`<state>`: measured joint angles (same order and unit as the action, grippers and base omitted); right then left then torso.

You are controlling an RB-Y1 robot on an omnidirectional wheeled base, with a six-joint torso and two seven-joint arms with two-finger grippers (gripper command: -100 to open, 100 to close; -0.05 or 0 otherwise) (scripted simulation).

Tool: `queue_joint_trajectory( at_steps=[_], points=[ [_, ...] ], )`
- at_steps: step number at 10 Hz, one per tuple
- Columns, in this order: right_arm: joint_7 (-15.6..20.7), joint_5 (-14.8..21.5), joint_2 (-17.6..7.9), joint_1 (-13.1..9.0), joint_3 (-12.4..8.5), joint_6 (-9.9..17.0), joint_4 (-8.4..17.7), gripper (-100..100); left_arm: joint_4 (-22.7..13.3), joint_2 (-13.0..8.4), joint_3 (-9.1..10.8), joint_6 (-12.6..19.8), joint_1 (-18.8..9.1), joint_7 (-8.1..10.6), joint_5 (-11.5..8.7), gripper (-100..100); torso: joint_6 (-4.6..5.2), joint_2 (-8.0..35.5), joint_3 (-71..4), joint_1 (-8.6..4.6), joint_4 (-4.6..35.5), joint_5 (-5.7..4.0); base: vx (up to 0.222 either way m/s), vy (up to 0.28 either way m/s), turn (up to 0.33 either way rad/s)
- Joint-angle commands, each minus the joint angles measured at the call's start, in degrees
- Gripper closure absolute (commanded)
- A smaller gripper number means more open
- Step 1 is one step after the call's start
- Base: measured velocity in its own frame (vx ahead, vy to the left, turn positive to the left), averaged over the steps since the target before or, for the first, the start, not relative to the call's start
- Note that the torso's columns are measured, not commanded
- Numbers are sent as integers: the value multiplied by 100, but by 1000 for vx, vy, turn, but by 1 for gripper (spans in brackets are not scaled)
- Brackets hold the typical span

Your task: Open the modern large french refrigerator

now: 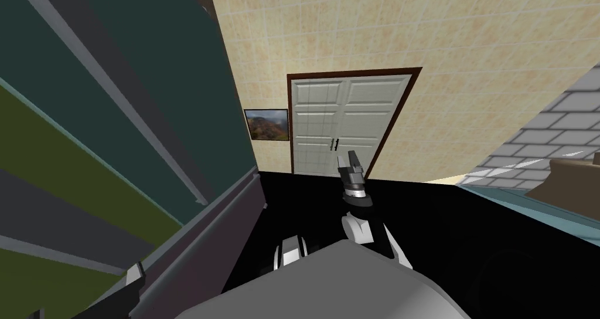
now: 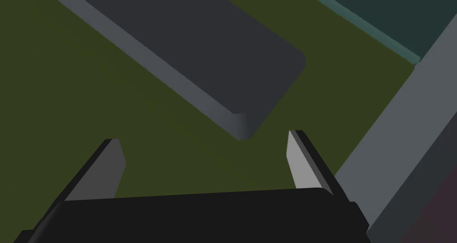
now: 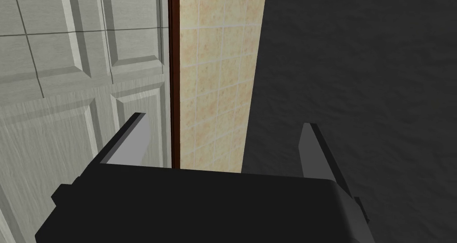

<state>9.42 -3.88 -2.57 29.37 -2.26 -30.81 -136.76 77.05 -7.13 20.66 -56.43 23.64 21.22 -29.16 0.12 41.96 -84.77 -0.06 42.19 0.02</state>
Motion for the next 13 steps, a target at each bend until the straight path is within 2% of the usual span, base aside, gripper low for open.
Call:
queue_joint_trajectory(
  at_steps=[1, 2, 3, 6, 7, 8, 9, 10, 11, 13],
  points=[
    [0, 0, 0, 0, 0, 0, 0, 0, -282, -49, 89, -107, -44, 111, -128, -100, -10, 24, 14, 5, 7, -3, 54, -30, -92],
    [0, 0, 0, 0, 0, 0, 0, 0, -399, -78, 132, -157, -56, 156, -187, -100, -13, 41, 26, 9, 12, -1, 45, -26, -117],
    [0, 0, 0, 0, 0, 0, 0, 0, -307, -48, 103, -108, -52, 108, -150, -100, -12, 47, 29, 10, 14, -1, 20, -10, -23],
    [0, 0, 0, 0, -1, 0, 0, 0, -46, -245, 245, 256, -32, 121, -284, -100, -12, 28, 17, 8, 9, -1, 37, -4, 11],
    [0, 0, 0, 0, -1, 0, 0, 0, -65, -181, 207, 165, -5, 111, -251, -100, -13, 26, 15, 6, 8, -2, 19, -2, 4],
    [0, 0, 0, 0, -1, 0, 0, 0, -227, -114, 153, 6, -46, 117, -198, 100, -12, 34, 20, 6, 10, -1, -30, 9, 19],
    [0, 0, 0, -1, -1, 0, 0, 0, -287, -70, 122, -78, -51, 116, -170, 100, 8, 36, 28, 5, 6, 16, -54, 19, -11],
    [0, 0, 0, -2, 0, 1, 1, 0, -247, -123, 172, -56, -50, 127, -193, 100, 11, 23, 25, 16, -2, 33, -30, 1, -11],
    [0, 0, 0, -1, 0, 0, 1, 0, -174, -223, -12, -17, -20, 260, -98, 100, -4, 10, 12, 21, 0, 15, -176, -20, -136],
    [0, 0, 0, -5, 1, 1, 1, 0, -85, -330, -187, 56, 13, 388, -9, 100, 20, 59, 45, -26, 11, 15, -283, -51, -152]
  ],
)
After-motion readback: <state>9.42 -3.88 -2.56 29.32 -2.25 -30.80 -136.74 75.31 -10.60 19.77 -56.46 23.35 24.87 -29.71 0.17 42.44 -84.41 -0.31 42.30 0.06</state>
